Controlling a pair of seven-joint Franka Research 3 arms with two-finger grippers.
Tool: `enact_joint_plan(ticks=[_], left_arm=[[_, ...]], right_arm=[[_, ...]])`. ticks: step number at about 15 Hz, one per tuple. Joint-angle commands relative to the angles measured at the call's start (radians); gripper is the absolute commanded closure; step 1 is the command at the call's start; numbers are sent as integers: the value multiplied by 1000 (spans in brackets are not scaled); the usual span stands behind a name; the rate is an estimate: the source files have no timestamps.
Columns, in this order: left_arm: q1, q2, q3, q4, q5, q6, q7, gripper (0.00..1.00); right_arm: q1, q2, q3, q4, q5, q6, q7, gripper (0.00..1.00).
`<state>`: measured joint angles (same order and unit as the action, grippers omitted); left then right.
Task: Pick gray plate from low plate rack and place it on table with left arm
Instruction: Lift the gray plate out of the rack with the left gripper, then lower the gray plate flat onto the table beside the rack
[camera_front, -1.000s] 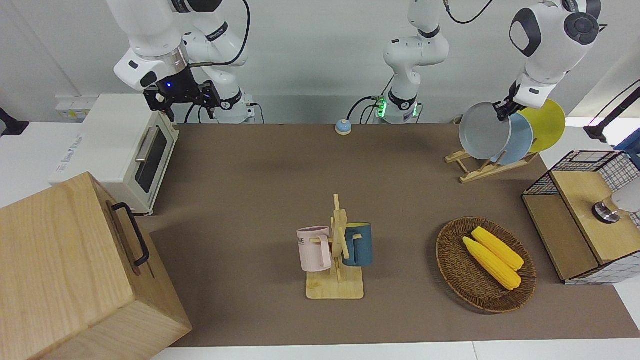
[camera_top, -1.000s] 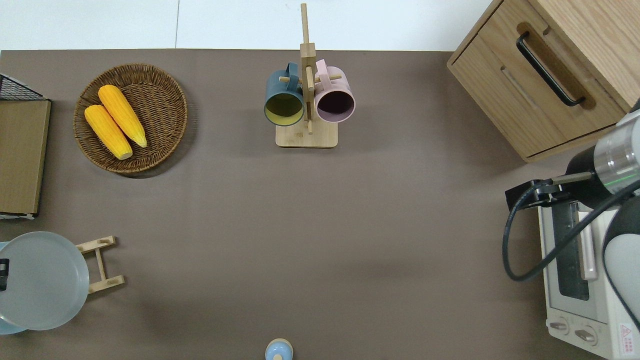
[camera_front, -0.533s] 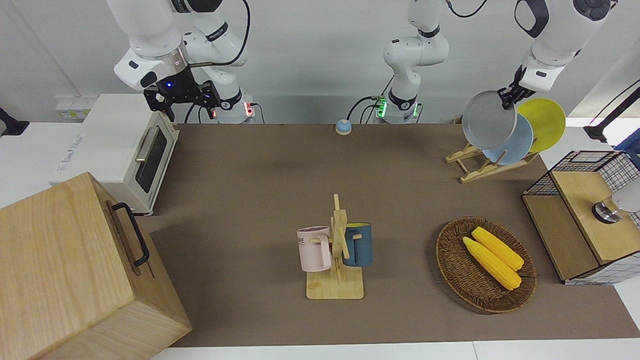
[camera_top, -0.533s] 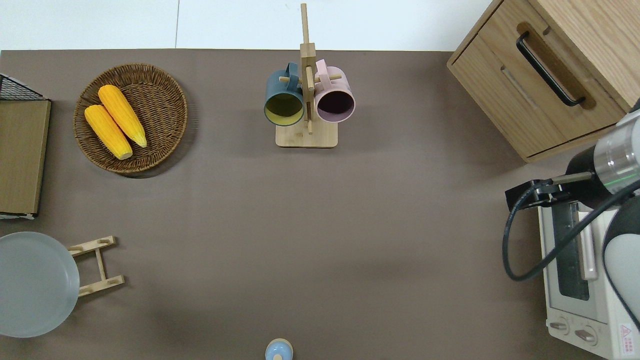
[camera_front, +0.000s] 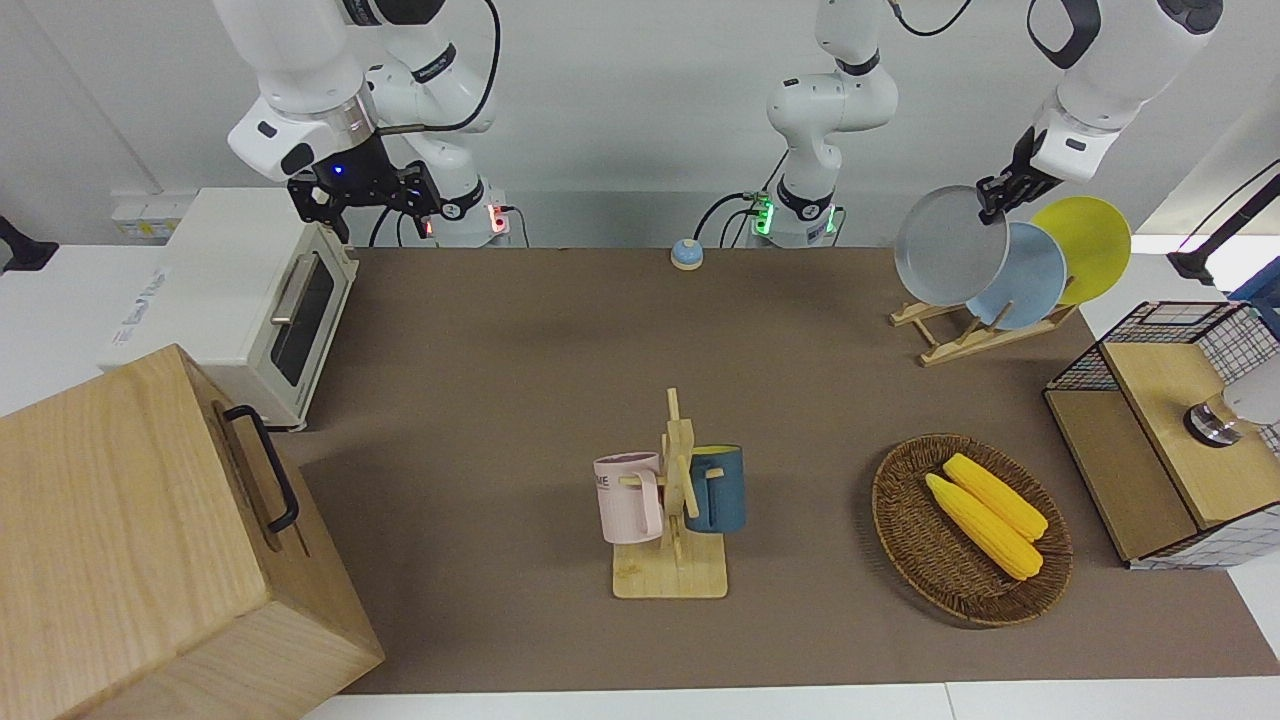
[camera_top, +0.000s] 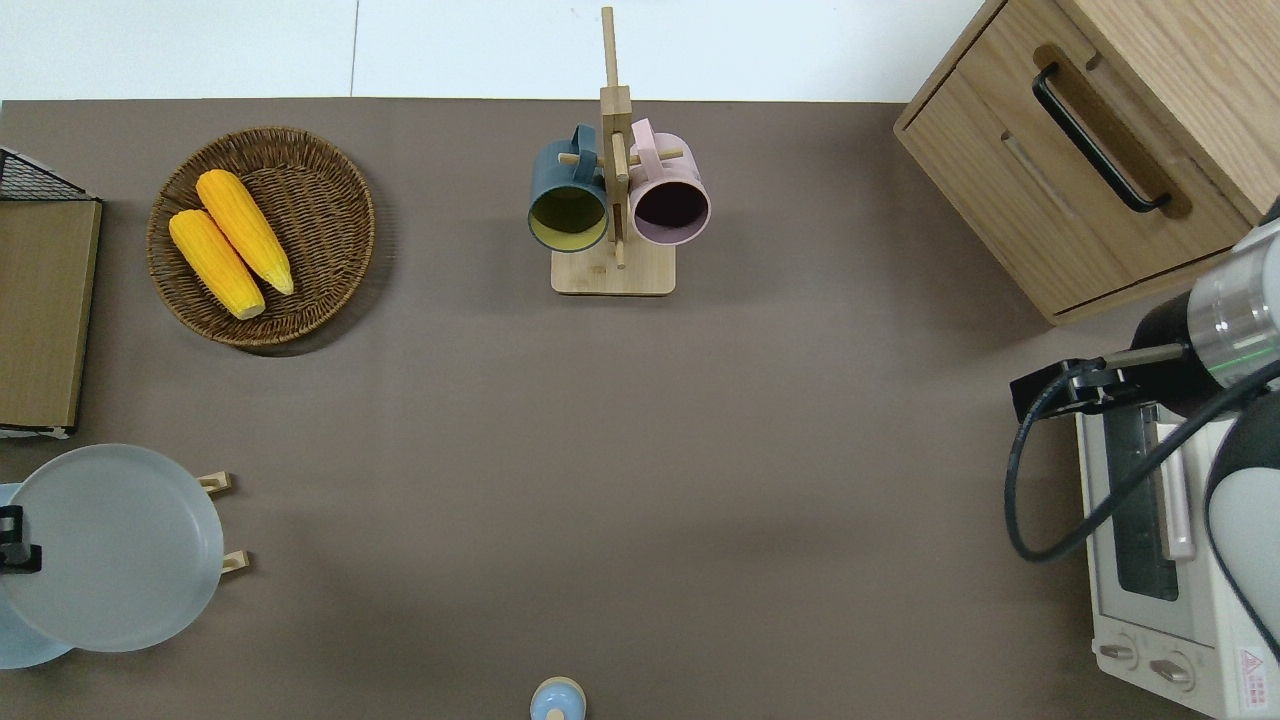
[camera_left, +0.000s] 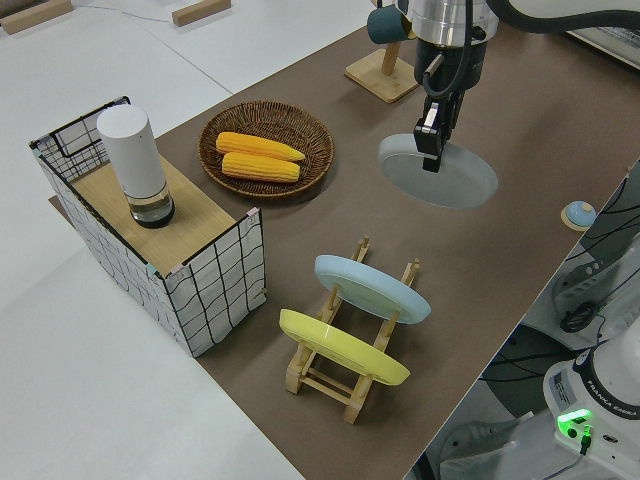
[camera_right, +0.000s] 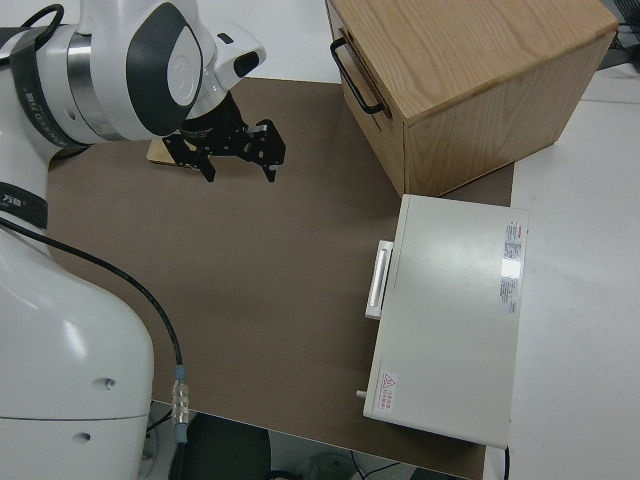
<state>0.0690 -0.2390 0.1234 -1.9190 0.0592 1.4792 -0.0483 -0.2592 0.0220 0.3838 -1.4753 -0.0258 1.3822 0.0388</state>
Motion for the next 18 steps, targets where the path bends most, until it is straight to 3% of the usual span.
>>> enact_joint_plan(ticks=[1,5,10,12,18], left_arm=[[-21,1,9,-53,-90,64,-44,957],[-43,4,1,-164,-101,165,-53,957],[-43,20,-82,-262,-107,302,-145,957],[-43,20,-85,-273,-180,319,-150,957],[-43,37,-99,-316,-197,384,-148,957]], right_arm=[[-23,-2,21,7,-6,-11,12,17],[-23,-2,21,6,-6,-11,12,17],[-23,-2,21,7,-6,-11,12,17],[-23,-2,21,7,-6,-12,12,17],[-23,-2,21,7,-6,-11,12,17]])
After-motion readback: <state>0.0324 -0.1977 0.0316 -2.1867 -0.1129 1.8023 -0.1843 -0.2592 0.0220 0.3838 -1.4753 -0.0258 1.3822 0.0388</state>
